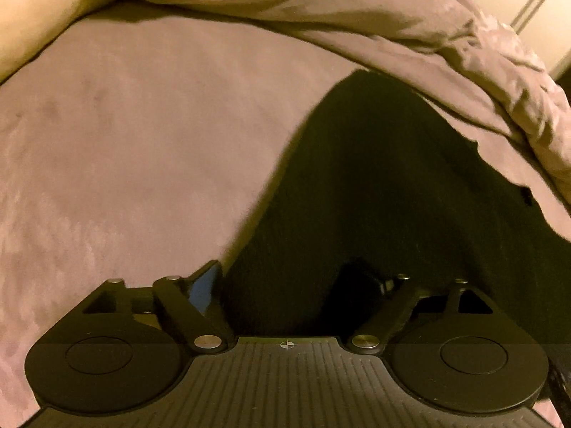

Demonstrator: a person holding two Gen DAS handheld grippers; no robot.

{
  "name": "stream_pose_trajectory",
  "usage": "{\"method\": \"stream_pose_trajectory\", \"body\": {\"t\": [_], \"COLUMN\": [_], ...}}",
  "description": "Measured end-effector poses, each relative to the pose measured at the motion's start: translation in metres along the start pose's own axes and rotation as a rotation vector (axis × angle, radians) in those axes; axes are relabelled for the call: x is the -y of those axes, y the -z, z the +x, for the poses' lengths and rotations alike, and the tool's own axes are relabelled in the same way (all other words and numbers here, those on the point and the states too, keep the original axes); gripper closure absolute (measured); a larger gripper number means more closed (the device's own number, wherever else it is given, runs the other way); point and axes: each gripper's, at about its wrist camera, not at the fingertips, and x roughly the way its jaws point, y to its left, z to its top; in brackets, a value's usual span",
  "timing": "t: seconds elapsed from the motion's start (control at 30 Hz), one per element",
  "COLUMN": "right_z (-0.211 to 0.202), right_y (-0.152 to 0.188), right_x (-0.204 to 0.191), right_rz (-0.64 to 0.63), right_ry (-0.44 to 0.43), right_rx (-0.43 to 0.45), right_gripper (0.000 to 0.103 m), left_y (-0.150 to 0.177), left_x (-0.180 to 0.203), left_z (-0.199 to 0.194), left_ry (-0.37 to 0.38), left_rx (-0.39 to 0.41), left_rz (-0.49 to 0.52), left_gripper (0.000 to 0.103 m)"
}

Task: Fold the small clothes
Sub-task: 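Open both grippers and release the folded sweater onto the bed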

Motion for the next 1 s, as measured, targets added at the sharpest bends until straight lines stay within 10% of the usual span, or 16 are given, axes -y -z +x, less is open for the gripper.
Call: {"method": "stream_pose_trajectory", "body": {"t": [0.7, 1.0], "right_z": [0.047, 0.017], "right_y": [0.023, 0.031], "right_x": [-0.066, -0.082], "right_rz": [-0.163, -0.007], "right_ry": [0.204, 0.216], "right_rx": [0.068, 0.027], "right_gripper": [0.067, 0.067], "left_y": [-0.004, -0.029], "left_x": [-0.024, -0.034], "left_z": [0.009, 0.013], "left_ry": [0.153, 0.242], "left_rx": [-0.138, -0.172], "left_rz": [0.09, 0.11], "left_gripper": [0.008, 0.013]}}
